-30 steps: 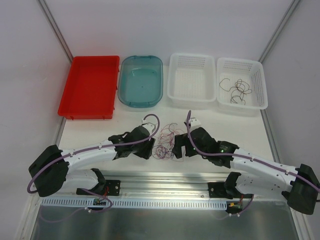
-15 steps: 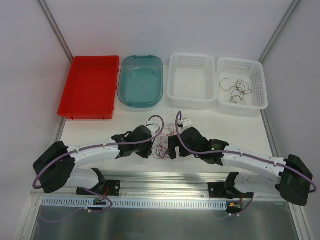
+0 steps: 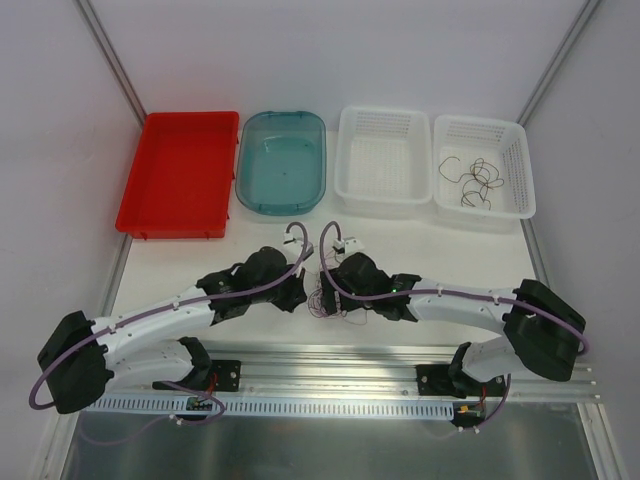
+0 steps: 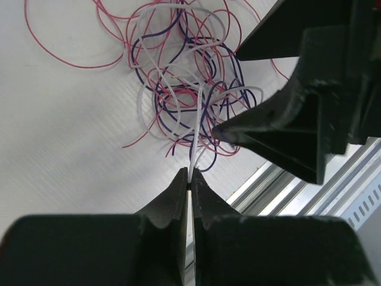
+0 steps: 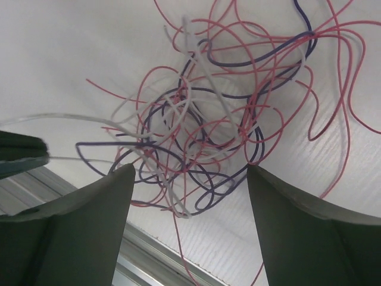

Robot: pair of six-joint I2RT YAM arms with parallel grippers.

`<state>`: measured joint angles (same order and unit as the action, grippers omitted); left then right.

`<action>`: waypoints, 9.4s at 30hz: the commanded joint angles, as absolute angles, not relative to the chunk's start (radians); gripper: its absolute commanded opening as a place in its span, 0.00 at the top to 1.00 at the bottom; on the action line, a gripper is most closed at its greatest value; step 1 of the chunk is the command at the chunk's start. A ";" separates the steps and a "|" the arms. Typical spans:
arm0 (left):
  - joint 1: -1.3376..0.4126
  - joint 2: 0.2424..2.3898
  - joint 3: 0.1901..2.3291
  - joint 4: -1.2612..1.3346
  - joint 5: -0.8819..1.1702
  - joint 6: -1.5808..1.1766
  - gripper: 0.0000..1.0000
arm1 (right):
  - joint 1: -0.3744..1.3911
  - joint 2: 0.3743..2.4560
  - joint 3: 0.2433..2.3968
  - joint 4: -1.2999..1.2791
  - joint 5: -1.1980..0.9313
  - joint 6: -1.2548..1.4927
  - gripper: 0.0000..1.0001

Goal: Untangle the cables

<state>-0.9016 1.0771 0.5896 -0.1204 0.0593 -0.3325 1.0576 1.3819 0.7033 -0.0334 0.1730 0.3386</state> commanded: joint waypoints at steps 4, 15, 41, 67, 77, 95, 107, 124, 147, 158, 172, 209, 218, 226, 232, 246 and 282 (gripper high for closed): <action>-0.881 0.963 0.659 -0.247 0.005 -0.330 1.00 | 1.057 1.382 0.721 -0.066 0.313 0.373 0.43; -0.718 0.787 0.877 -0.526 -0.115 -0.319 1.00 | 0.933 1.220 0.605 -0.227 0.419 0.410 0.90; -0.421 1.064 1.402 -0.658 -0.396 -0.183 1.00 | 0.683 0.902 0.624 -0.439 0.175 0.292 0.57; 0.123 1.852 1.859 -0.552 -0.166 -0.235 0.47 | 0.699 0.675 0.666 -0.655 0.161 0.227 0.05; 0.074 1.591 1.482 -0.551 -0.002 -0.321 0.07 | 0.699 0.738 0.661 -0.578 0.195 0.230 0.05; -0.555 1.218 0.901 -0.428 0.219 -0.451 0.09 | 0.680 0.939 0.539 -0.336 0.244 0.345 0.18; -0.634 1.140 0.715 -0.328 0.207 -0.549 0.10 | 0.816 1.162 0.577 -0.141 0.091 0.390 0.40; -0.710 1.069 0.692 -0.244 0.195 -0.571 0.15 | 0.934 1.102 0.778 -0.363 0.310 0.338 0.41; -1.155 1.581 1.150 -0.259 -0.219 -0.222 0.54 | 0.601 0.796 0.578 -0.474 0.247 0.314 0.40; -1.155 1.687 1.209 -0.295 -0.236 -0.183 0.71 | 0.598 0.769 0.560 -0.476 0.238 0.310 0.40; -1.154 1.727 1.216 -0.336 -0.267 -0.184 0.77 | 0.598 0.775 0.551 -0.460 0.221 0.316 0.40; -1.152 1.407 1.255 -0.414 -0.141 -0.247 1.00 | 0.603 1.225 0.532 0.054 -0.025 0.460 0.34; -1.025 1.189 1.266 -0.455 -0.170 -0.256 1.00 | 0.594 1.305 0.508 0.028 0.070 0.473 0.70; -0.760 0.977 1.310 -0.560 -0.267 -0.212 1.00 | 0.506 1.181 0.500 -0.195 0.201 0.408 0.93; -0.577 0.957 1.355 -0.667 -0.377 -0.167 1.00 | 0.388 1.034 0.517 -0.353 0.241 0.331 0.99; -0.170 0.973 1.344 -0.761 -0.335 -0.164 1.00 | 0.258 0.865 0.592 -0.543 0.200 0.224 0.89; -0.169 1.299 2.038 -0.755 -0.296 -0.084 1.00 | 0.261 0.695 0.699 -0.667 -0.026 0.109 0.03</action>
<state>-0.1749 1.2530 1.9244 -0.7727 -0.2348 -0.1268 0.2634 0.7120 0.6518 -0.6449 0.0063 0.1211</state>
